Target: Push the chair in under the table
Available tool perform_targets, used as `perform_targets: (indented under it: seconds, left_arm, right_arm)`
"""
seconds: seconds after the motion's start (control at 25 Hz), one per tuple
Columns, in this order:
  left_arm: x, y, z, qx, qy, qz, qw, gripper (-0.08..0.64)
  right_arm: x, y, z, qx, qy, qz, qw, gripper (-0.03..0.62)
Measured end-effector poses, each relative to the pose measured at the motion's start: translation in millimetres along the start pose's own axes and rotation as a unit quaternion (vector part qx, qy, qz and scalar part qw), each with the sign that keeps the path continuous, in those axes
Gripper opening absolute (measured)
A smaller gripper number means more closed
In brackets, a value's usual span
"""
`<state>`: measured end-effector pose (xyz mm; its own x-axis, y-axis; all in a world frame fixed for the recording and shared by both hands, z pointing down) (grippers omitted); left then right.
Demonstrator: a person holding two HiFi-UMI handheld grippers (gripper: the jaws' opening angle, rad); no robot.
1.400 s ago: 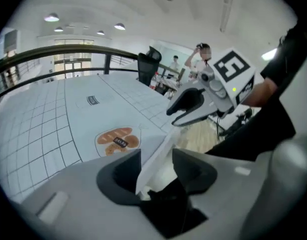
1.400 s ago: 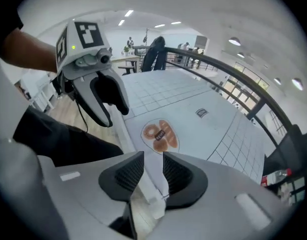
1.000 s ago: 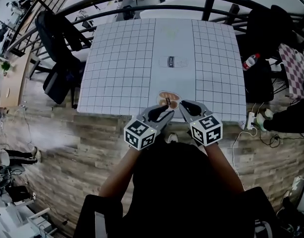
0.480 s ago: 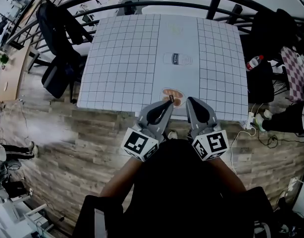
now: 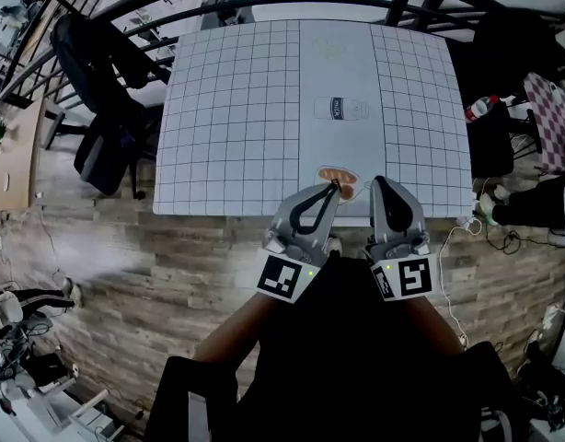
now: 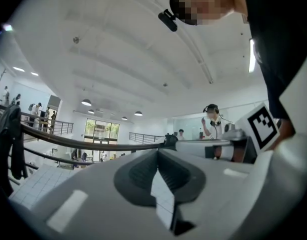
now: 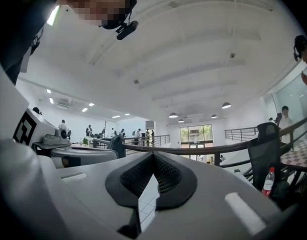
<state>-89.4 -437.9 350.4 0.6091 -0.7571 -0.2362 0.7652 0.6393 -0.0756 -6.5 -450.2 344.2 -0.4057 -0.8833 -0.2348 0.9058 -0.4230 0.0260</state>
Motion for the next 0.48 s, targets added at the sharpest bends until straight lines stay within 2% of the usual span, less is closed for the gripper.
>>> perform_targets:
  seconds: [0.12, 0.16, 0.32, 0.48]
  left_arm:
    - [7.7, -16.2, -13.0, 0.051, 0.0, 0.018, 0.9985, 0.009]
    - [10.8, -19.4, -15.5, 0.055, -0.001, 0.022, 0.9982, 0.009]
    - [15.5, -37.5, -19.2, 0.025, 0.003, 0.01, 0.9996, 0.009]
    - [16.0, -52.3, -22.0, 0.024, 0.005, 0.003, 0.9997, 0.009]
  right_arm:
    - [18.7, -5.1, -3.0, -0.001, 0.0, 0.021, 1.0, -0.002]
    - [25.2, -7.2, -4.4, 0.0, 0.003, 0.029, 1.0, -0.003]
    - [48.3, -18.4, -9.8, -0.003, 0.016, 0.044, 0.999, -0.002]
    - [56.9, -24.9, -9.6, -0.014, 0.021, 0.047, 0.999, -0.002]
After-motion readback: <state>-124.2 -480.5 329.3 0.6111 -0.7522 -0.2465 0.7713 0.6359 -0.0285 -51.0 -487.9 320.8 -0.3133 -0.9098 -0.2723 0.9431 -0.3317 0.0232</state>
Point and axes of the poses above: the fingertips, and each gripper's own axes: x forward along the fingers, y to its right, z out of its underside, the point moved 1 cm from there along -x, backward along the fingers, and after that the axes turned 15 degrees about y, right-handed, at the moved point
